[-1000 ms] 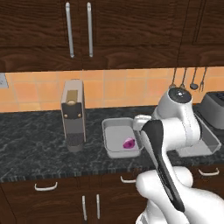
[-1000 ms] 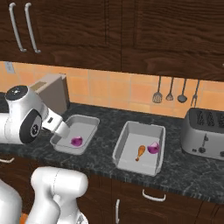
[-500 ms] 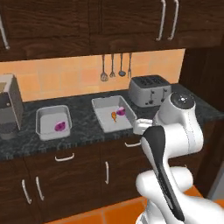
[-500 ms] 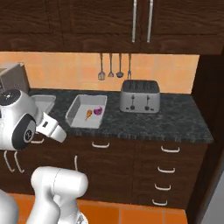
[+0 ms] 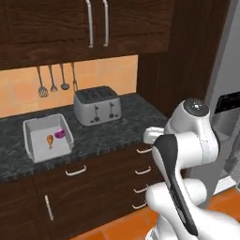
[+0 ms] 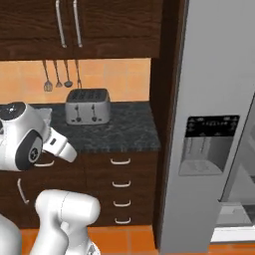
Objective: Place one onion and one chicken drumstick in each tupperware on the nearby counter, to pack two identical lunches.
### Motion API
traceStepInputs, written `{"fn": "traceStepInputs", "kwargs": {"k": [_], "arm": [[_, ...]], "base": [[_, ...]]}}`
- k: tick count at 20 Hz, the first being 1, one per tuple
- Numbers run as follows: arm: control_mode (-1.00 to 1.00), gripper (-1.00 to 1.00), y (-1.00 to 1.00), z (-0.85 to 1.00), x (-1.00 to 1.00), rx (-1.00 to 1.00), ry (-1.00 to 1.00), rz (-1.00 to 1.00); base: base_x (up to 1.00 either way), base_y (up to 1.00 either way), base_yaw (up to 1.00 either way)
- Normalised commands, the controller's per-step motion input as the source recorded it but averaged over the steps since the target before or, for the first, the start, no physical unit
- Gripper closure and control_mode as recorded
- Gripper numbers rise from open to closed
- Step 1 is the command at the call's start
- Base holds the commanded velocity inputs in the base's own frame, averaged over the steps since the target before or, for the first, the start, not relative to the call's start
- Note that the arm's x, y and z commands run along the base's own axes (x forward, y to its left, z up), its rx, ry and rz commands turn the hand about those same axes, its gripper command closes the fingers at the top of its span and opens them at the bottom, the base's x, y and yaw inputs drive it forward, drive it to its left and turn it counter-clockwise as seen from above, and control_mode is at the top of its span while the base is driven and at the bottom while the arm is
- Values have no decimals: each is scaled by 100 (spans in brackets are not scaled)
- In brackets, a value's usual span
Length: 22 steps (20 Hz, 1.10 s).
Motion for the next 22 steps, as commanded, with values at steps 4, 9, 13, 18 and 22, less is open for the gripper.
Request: {"fn": "traceStepInputs", "kwargs": {"k": [4, 9, 13, 18, 22], "arm": [[100, -100, 0, 0, 0, 0, 0, 0], [100, -100, 0, 0, 0, 0, 0, 0], [100, -100, 0, 0, 0, 0, 0, 0], [100, -100, 0, 0, 0, 0, 0, 0], [100, -100, 0, 0, 0, 0, 0, 0]], "base": [[0, -100, 0], [-37, -100, 1], [-54, -100, 0], [5, -100, 1], [52, -100, 15]]}}
